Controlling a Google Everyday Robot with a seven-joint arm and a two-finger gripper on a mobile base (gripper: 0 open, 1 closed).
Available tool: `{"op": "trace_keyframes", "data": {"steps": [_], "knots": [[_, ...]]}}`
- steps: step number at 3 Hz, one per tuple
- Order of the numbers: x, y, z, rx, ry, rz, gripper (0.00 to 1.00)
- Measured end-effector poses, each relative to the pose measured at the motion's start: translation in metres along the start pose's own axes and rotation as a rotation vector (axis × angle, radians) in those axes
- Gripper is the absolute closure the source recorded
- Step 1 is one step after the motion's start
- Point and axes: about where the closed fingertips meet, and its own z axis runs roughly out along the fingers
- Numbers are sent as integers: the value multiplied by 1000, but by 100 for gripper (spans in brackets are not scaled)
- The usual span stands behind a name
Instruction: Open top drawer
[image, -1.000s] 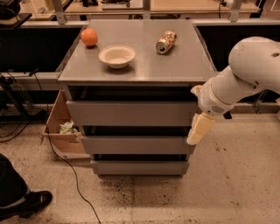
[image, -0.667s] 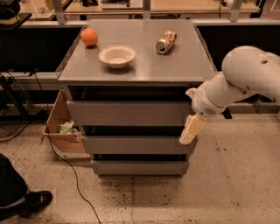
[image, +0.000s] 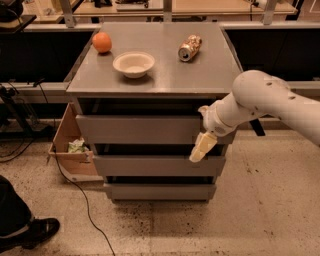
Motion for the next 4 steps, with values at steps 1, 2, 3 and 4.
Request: {"op": "trace_keyframes", "data": {"steps": [1,2,3,4], "knots": [[3,-21,33,14,-15,12,0],[8,-48,66,38,-29,32,2],[14,-55,84,30,-18,39,24],[12,-56,81,30,-18,39,47]]}}
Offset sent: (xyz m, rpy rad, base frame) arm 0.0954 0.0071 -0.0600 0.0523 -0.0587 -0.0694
